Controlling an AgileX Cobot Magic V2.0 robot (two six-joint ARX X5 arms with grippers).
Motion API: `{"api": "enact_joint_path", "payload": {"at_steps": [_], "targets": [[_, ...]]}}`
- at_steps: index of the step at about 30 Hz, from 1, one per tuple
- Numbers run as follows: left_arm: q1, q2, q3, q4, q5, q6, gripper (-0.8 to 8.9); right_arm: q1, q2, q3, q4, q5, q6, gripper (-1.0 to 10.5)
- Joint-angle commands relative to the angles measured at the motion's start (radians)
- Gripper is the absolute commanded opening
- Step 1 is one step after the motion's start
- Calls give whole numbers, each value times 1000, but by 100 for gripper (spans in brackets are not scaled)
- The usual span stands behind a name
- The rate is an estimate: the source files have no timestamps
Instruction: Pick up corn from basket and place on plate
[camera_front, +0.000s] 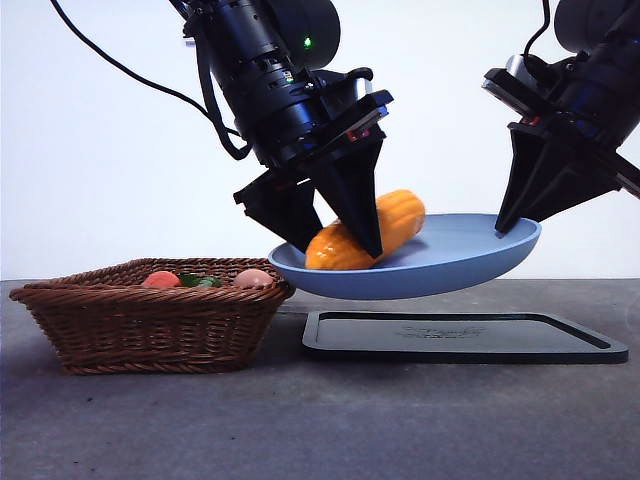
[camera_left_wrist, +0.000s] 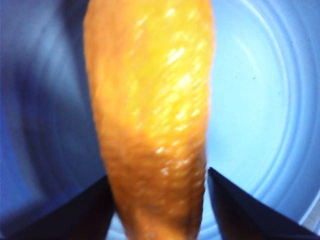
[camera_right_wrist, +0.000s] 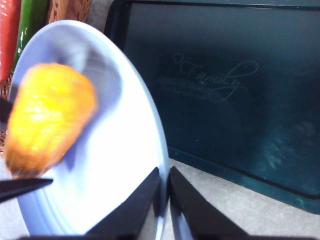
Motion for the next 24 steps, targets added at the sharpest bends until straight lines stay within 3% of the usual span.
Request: {"api": "enact_joint_path", "payload": {"at_steps": [1,24], "targets": [[-12,31,14,-5,0,-3,340,3,7,22,10,-26,7,2],[1,-103,119,-67,1,-4,340,-10,7,22,-15,-25,15,2]]}}
